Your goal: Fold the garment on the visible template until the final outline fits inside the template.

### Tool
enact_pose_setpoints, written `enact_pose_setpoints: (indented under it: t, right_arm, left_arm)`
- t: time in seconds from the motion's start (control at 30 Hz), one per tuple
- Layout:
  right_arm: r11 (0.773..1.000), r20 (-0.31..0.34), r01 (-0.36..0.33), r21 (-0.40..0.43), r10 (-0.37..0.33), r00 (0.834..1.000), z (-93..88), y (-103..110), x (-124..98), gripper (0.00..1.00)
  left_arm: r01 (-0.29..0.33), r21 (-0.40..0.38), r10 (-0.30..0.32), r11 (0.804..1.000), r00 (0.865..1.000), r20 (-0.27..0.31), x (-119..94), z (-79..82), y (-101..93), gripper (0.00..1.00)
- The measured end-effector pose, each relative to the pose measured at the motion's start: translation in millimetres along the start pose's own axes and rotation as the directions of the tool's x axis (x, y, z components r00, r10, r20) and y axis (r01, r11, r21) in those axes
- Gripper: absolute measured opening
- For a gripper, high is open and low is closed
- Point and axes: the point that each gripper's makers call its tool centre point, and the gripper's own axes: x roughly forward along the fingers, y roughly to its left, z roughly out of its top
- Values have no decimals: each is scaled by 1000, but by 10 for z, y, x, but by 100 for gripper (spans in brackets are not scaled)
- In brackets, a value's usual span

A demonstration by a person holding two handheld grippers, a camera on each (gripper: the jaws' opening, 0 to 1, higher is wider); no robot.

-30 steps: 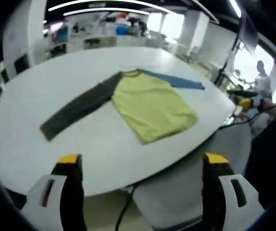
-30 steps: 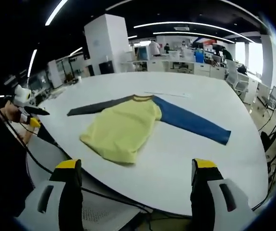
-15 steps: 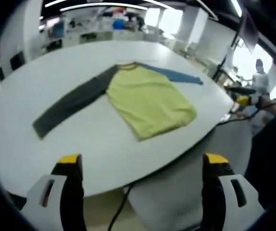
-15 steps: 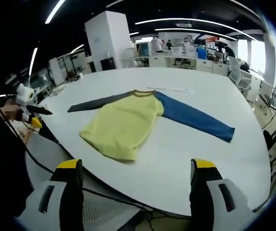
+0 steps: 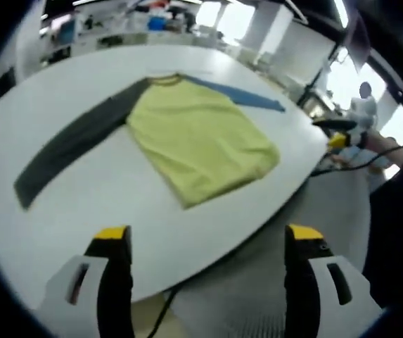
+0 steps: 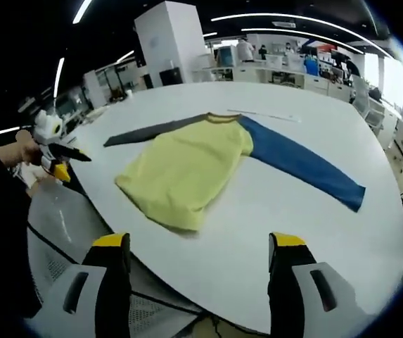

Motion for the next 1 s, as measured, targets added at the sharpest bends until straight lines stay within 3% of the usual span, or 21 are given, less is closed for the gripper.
enact_pose_setpoints:
  t: [0.3,0.47,0.8,1.0]
  right_arm:
    - [995,-77,-82,-62,77,994,-77,21,485,59]
    - [988,-129,-110,-106,97,987,-140,35,709,53]
    - [979,-184,-142,-144,115,976,-264,88,965,40]
    - [979,-195,-142,-146,112,974,-280,86,1032,38]
  left_arm:
    - [42,11,-42,999,998,39,356,91,28,72]
    - [18,28,-19,999,999,44,511,97,115,61]
    - [-18,38,16,999,999,49,710,65,306,41]
    - [-18,46,17,999,1000,25,805,13,315,38]
